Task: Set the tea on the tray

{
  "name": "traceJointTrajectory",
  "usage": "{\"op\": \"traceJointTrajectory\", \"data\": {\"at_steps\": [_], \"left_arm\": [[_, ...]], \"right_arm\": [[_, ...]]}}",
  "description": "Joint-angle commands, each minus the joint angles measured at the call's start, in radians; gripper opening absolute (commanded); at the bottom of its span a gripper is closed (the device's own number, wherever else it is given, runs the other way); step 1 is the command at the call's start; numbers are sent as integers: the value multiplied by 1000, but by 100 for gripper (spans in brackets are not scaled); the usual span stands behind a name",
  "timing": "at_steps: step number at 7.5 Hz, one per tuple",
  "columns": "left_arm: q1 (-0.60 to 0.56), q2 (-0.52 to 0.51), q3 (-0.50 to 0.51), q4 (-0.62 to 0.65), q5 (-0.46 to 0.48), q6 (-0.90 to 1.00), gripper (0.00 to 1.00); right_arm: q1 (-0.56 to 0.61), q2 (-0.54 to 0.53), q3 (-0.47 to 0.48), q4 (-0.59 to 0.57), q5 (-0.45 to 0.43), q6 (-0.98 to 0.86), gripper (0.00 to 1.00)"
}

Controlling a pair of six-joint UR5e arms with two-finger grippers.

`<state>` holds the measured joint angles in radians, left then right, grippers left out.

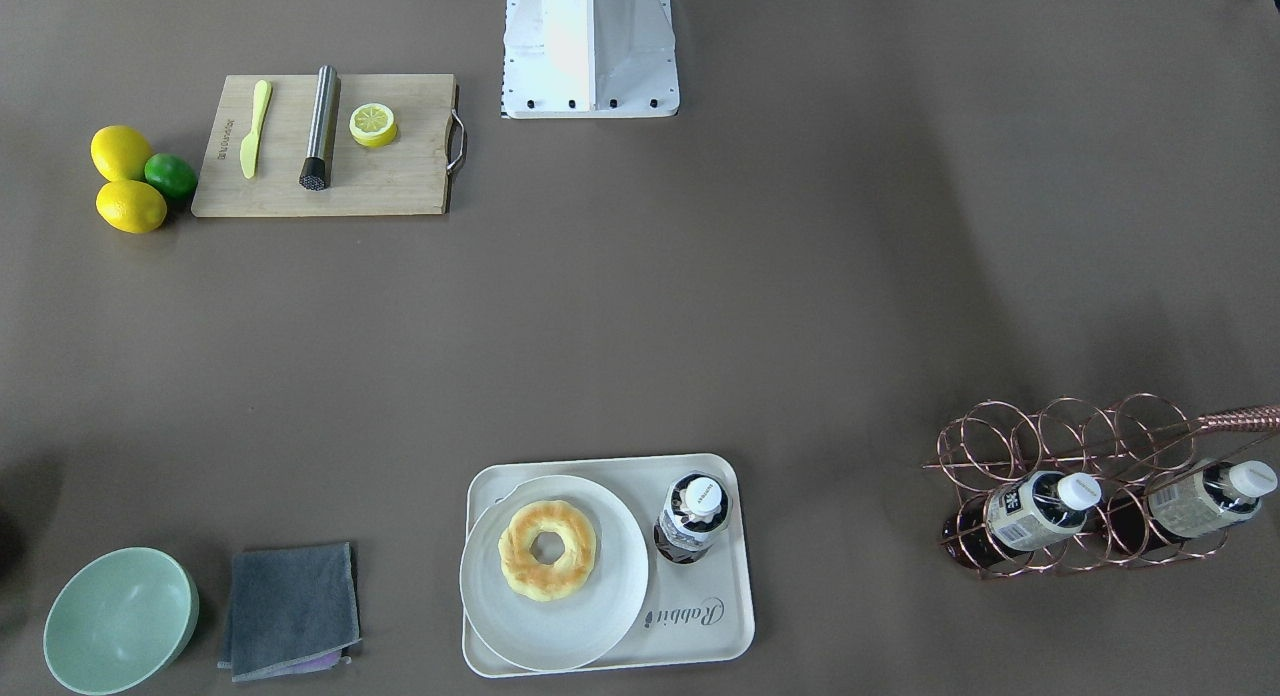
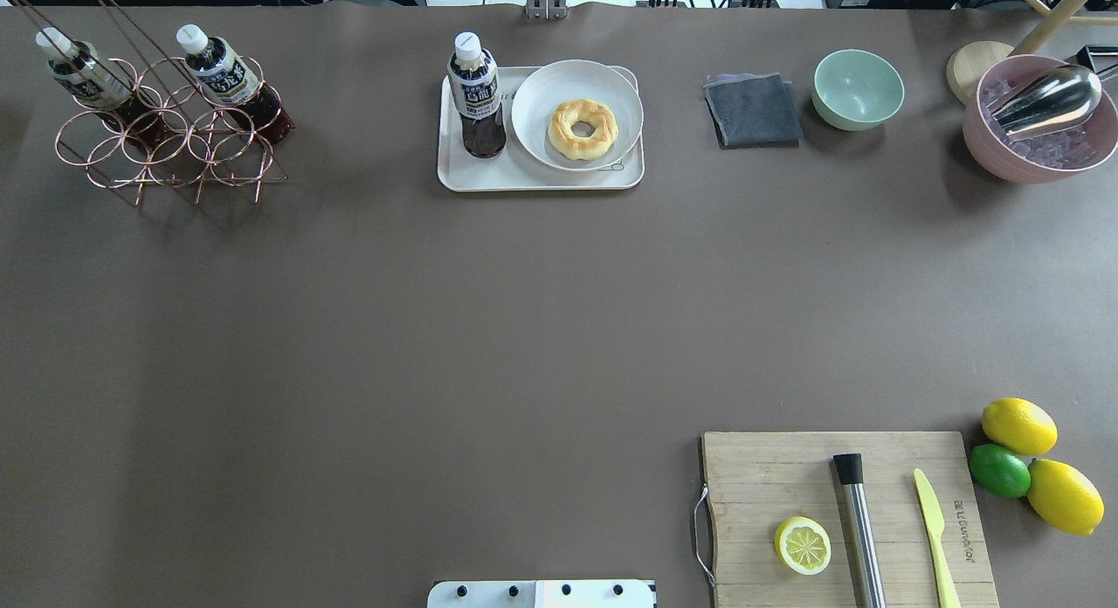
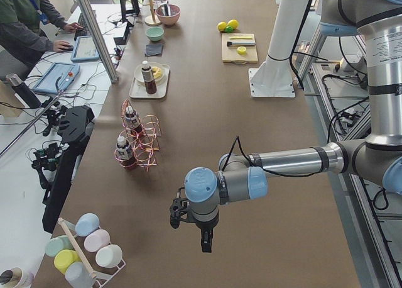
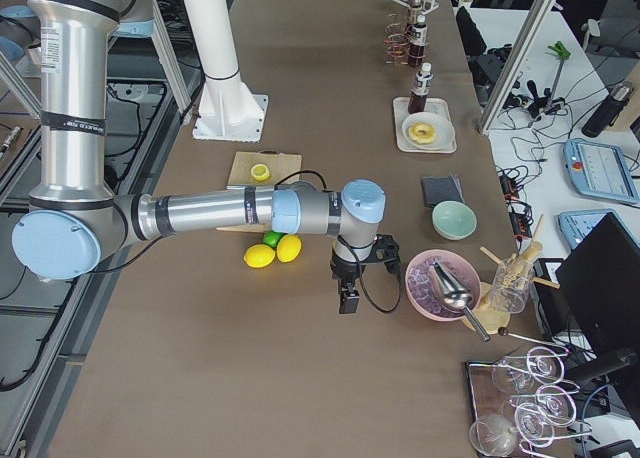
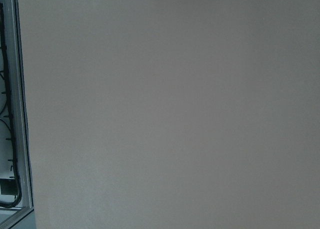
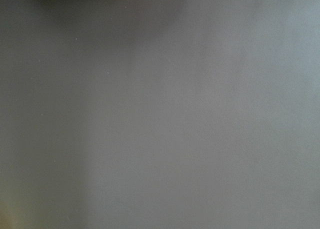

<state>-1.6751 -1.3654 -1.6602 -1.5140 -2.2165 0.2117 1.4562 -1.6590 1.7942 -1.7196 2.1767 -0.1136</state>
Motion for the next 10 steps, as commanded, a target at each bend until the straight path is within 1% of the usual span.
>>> {"op": "traceJointTrajectory", "data": {"at_steps": [1,6,7,8,9,10], "left_arm": [[0,0,0,0,0,0,98],[2,-3,-7,2,-11,-3,98],[0,-14,-7,0,-67,-21,98],[2,-21,-7,-2,-169,-32,98],[18,-36,-7,-6,-190,-34,98],[105,-64,-3,-2,-165,-57,98]], "right_arm": [[-5,4,1,0,0,0,100],[-7,4,-1,-2,0,-1,100],[-7,5,-1,0,0,-1,100],[-7,5,-1,0,0,-1,100],[-7,5,-1,0,0,-1,100],[-7,5,-1,0,0,-1,100]]}}
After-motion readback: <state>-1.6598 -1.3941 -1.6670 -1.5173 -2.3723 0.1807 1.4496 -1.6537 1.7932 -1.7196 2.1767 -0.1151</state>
